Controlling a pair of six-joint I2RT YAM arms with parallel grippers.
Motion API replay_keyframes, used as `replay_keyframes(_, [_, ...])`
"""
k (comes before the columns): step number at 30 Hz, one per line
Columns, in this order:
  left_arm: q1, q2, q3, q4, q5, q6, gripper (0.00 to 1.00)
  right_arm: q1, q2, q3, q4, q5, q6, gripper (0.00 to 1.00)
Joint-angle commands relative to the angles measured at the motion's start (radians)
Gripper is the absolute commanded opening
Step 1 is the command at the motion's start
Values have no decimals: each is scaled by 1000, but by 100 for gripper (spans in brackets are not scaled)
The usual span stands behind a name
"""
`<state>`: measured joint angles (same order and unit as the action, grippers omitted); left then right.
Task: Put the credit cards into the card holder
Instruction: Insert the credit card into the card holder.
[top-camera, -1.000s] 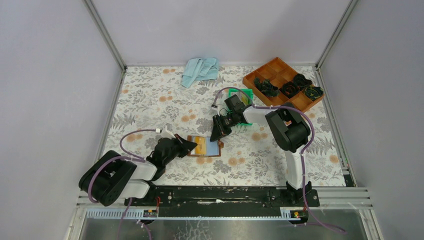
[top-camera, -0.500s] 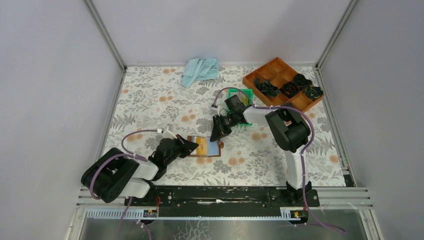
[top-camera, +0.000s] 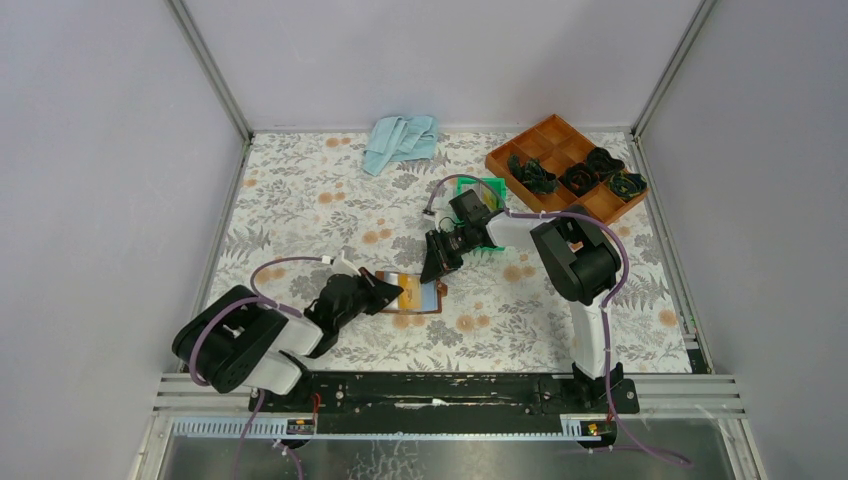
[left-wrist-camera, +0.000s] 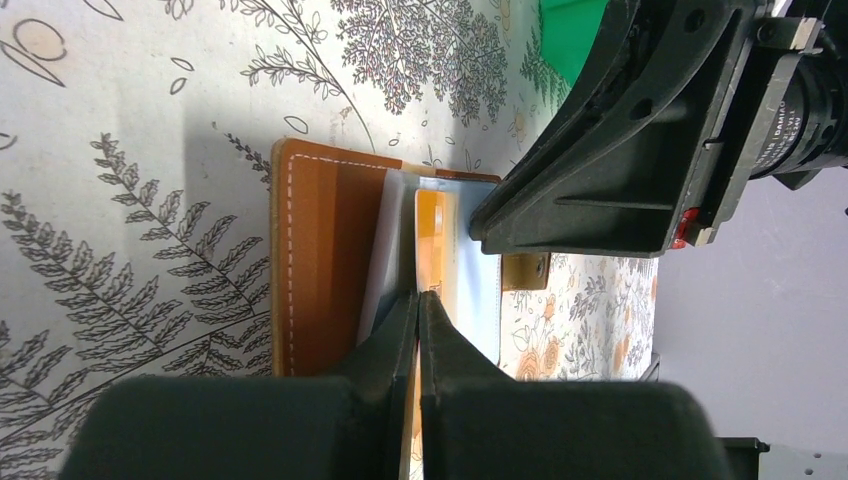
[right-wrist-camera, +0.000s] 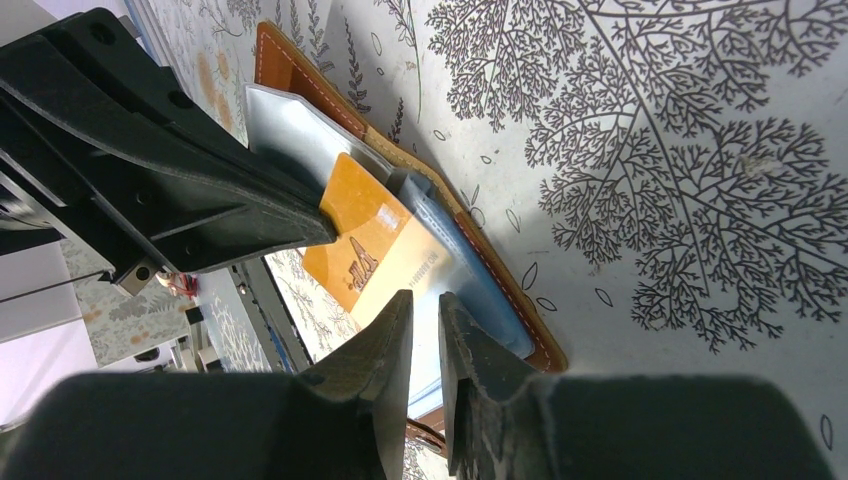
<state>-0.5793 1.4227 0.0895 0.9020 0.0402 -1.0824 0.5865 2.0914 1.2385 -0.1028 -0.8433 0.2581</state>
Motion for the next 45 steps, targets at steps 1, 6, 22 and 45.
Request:
replay_keyframes(1, [-19, 43, 13, 12, -10, 19, 0, -4, -24, -6, 0, 19, -18, 23])
replay_keyframes(6, [-34, 86, 24, 36, -9, 10, 0, -4, -24, -7, 0, 20, -16, 23])
replay_keyframes(22, [-89, 139, 48, 20, -63, -10, 0, -4, -104, 2, -53, 111, -40, 37])
replay_keyframes(45, [-106, 140, 67, -79, -113, -19, 0, 78, -244, -11, -195, 379, -53, 36])
